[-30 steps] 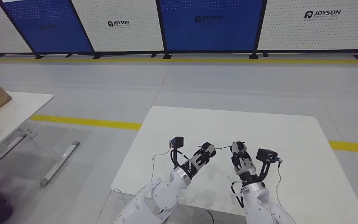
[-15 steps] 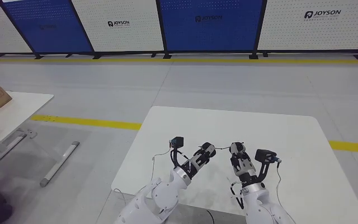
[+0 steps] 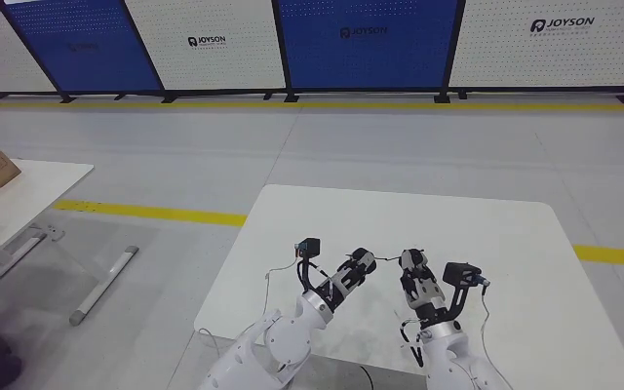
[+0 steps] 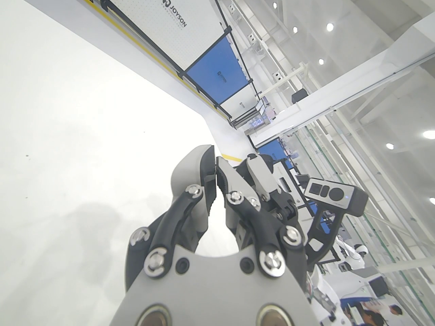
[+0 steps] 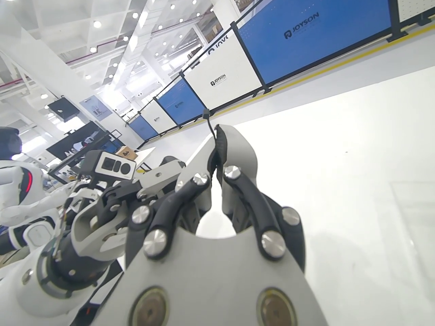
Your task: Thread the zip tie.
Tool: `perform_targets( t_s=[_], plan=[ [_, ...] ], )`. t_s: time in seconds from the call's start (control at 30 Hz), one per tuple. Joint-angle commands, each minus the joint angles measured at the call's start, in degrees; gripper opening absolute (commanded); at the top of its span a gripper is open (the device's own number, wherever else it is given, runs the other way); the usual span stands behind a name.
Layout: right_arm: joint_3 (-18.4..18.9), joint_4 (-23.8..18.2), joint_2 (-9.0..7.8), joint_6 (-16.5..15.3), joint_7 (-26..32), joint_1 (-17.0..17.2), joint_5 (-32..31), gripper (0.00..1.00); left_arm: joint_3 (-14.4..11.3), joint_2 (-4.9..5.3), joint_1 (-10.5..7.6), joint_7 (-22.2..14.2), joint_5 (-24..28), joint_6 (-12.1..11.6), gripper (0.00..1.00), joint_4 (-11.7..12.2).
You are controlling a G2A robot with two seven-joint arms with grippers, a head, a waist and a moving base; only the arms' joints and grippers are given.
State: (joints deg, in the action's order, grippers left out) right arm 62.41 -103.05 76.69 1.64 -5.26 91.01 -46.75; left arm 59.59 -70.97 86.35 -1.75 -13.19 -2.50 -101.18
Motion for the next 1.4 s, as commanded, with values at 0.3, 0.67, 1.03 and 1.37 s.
perform_targets(
  t_s=[0.3, 0.67, 1.03, 1.37],
  plan=[
    [0.08, 0.82, 0.3, 0.07, -0.29, -0.51, 0.5, 0.0, 0.0, 0.0, 0.0, 0.0, 0.0, 0.0, 0.0, 0.0],
    [-0.06, 1.27, 0.68, -0.08, -0.42, -0.97, 2.18, 0.0, 0.0, 0.0, 0.0, 0.0, 0.0, 0.0, 0.0, 0.0],
    [0.86, 0.8, 0.74, -0.63, -0.41, -0.34, 2.88, 0.0, 0.0, 0.0, 0.0, 0.0, 0.0, 0.0, 0.0, 0.0],
    [-0.48, 2.73, 1.19, 0.96, 0.94, -1.99, 2.08, 0.0, 0.0, 0.0, 0.0, 0.0, 0.0, 0.0, 0.0, 0.0]
  ],
)
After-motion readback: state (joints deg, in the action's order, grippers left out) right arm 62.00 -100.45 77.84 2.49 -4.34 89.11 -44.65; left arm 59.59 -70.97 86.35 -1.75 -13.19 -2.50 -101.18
